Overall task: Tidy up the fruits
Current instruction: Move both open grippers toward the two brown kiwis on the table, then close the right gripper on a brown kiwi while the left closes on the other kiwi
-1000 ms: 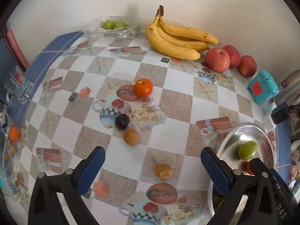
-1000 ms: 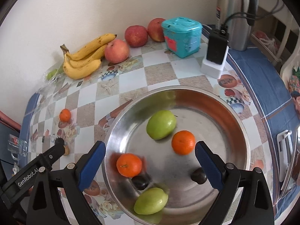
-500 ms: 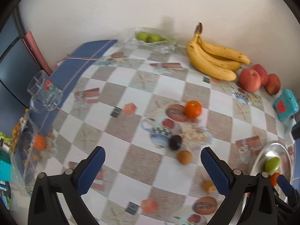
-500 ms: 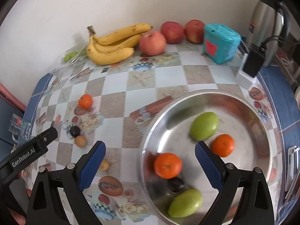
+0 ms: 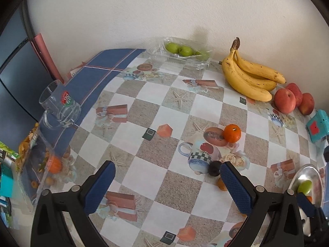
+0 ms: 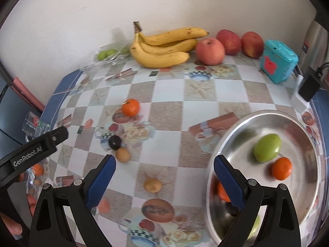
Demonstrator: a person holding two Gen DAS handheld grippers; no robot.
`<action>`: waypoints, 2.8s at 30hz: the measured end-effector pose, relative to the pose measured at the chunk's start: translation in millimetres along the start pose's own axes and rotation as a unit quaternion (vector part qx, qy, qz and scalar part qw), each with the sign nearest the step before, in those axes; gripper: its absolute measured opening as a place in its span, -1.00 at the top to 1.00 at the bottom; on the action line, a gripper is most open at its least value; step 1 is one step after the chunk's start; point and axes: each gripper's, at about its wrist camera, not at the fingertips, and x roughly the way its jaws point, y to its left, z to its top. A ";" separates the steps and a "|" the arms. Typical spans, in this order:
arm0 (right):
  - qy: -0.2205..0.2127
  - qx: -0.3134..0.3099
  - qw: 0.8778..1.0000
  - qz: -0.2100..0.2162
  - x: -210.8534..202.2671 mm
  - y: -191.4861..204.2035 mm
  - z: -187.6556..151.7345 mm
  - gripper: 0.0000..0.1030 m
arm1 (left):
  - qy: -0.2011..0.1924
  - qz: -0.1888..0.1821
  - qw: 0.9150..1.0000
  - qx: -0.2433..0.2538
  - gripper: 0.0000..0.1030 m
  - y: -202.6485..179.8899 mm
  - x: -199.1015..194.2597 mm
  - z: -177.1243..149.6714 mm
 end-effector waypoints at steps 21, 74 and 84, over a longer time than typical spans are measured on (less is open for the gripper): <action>0.074 -0.029 0.997 0.002 45.9 17.5 -26.9 -0.74 | 0.082 -0.021 0.996 -0.040 -1.00 -0.8 53.1 -27.3; 0.059 0.019 0.997 0.049 24.8 -12.1 -16.4 0.48 | 0.107 -0.187 0.975 -0.050 0.24 -46.7 70.9 -34.9; 0.058 0.017 0.997 0.051 21.0 -13.3 -16.7 0.48 | 0.095 -0.181 0.978 -0.044 0.45 -52.4 70.4 -36.6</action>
